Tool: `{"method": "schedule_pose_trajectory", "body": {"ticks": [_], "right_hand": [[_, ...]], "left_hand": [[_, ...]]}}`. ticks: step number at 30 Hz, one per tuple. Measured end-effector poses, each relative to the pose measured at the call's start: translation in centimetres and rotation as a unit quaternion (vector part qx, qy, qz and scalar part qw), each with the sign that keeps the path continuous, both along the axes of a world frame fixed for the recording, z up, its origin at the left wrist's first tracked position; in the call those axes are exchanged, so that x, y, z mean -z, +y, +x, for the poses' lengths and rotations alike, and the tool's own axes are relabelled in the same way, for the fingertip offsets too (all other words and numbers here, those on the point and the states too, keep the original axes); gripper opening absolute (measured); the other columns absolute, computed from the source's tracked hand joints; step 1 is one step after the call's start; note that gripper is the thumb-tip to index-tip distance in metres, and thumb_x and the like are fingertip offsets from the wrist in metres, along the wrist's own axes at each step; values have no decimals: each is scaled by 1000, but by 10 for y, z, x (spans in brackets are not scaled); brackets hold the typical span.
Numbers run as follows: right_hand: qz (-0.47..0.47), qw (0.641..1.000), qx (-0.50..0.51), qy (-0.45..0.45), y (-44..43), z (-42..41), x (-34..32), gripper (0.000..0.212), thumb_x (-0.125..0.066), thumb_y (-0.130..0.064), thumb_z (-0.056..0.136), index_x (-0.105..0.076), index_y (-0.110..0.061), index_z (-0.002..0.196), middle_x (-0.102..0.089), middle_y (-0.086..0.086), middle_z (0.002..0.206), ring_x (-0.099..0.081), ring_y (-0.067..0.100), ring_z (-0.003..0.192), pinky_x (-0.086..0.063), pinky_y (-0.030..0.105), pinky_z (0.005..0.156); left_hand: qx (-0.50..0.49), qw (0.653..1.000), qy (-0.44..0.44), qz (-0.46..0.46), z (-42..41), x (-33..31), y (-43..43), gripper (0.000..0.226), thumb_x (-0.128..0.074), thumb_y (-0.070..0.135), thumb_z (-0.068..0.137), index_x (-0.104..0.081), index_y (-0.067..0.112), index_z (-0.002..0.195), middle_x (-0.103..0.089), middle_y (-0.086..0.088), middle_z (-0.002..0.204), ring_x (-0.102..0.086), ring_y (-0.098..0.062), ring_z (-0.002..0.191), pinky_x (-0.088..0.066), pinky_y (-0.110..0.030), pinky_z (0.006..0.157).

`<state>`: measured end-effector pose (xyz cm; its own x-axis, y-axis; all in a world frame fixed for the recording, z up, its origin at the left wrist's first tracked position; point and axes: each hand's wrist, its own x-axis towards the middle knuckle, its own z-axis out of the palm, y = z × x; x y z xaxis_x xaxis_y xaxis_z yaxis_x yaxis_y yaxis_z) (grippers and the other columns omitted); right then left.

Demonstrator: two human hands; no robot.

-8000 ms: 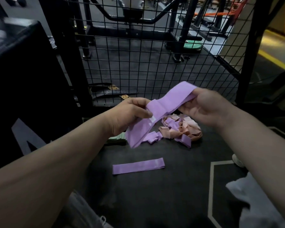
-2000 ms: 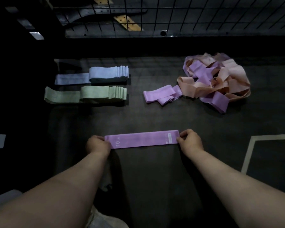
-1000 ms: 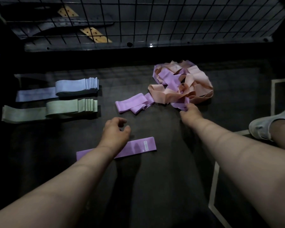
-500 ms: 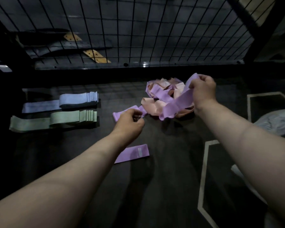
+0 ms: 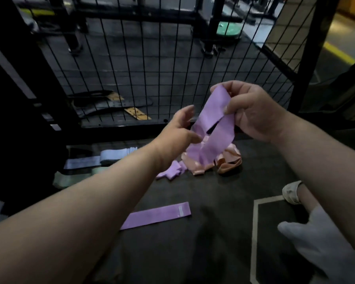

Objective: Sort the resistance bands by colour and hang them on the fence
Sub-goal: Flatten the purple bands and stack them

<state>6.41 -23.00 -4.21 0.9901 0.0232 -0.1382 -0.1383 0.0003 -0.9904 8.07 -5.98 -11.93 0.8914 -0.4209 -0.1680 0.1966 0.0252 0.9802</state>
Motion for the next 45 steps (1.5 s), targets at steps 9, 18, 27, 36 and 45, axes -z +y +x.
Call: {"method": "schedule_pose_trajectory", "body": {"ticks": [9,18,27,36,45], "right_hand": [[-158,982,10,-103,37,-46,-59,40,-64,8,85,-62,-18,115,-68,7,107,-66,23,90,-56,38,73],[-142,960,140,-195,70,-70,-78,16,-68,-16,93,-62,-18,108,-68,-1,104,-65,9,91,-54,21,76],[-214,966,132,-56,50,-89,-62,15,-64,-16,92,-66,-19,107,-69,5,102,-64,18,92,-53,34,78],[-211,972,101,13,64,-100,-37,26,-66,-14,93,-62,-18,118,-66,6,111,-66,13,86,-56,23,61],[-169,983,-66,13,102,-118,-51,43,-55,-49,95,-70,-11,108,-76,9,99,-73,23,92,-55,44,85]], "left_hand": [[61,997,-48,21,-47,-88,96,4,-67,15,92,-66,12,94,-67,-1,76,-61,-12,63,-50,-26,60],[154,988,-5,33,-91,-87,142,25,-70,4,80,-70,-5,103,-73,-14,97,-69,-21,87,-57,-27,79],[90,992,-12,-85,-82,-94,148,30,-64,5,74,-71,12,102,-64,-7,89,-57,-19,77,-43,-31,71],[136,982,-7,-132,-78,-89,128,55,-57,-9,69,-69,13,119,-68,-9,95,-65,-19,83,-54,-26,71],[131,987,-13,-96,-71,-83,118,59,-56,-10,69,-65,9,123,-67,-17,103,-62,-28,94,-51,-36,84]]}}
